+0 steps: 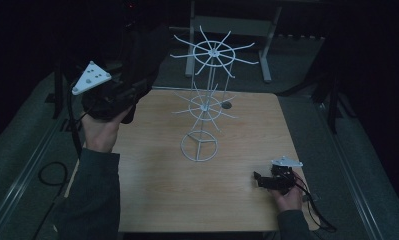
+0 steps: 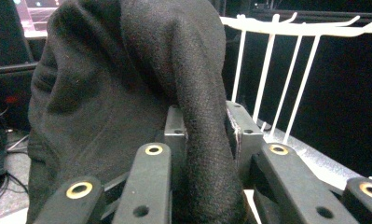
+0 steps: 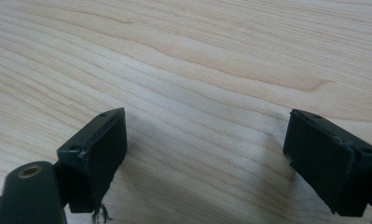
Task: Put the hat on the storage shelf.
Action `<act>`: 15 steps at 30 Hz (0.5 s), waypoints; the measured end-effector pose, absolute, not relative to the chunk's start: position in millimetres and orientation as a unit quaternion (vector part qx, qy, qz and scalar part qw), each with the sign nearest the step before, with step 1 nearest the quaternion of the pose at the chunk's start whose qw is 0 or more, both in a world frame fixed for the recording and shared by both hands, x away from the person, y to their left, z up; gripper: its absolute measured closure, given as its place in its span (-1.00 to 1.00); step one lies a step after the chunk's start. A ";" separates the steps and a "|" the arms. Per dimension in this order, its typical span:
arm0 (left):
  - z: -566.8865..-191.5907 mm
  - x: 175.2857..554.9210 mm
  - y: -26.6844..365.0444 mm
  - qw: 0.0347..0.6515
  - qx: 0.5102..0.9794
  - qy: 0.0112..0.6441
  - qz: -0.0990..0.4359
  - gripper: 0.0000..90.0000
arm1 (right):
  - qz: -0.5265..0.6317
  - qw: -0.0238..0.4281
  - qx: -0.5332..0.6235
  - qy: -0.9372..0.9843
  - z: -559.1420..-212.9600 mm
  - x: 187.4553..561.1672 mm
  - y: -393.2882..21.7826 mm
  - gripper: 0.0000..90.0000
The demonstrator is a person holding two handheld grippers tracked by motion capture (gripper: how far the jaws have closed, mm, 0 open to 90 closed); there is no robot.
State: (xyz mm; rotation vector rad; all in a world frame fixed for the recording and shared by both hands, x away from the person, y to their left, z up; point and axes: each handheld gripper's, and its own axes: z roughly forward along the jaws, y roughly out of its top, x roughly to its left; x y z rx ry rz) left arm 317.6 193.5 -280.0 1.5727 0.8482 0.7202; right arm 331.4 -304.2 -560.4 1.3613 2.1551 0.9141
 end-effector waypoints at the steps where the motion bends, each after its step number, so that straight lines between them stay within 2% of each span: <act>1: -279.2 317.6 192.8 0.571 0.671 0.360 0.308 0.65 | 0.330 0.215 0.491 0.777 -560.4 331.4 -304.2 -0.70; 15: -272.2 315.2 186.3 0.580 0.668 0.347 0.310 0.65 | 0.330 0.214 0.492 0.777 -560.4 331.3 -304.1 -0.70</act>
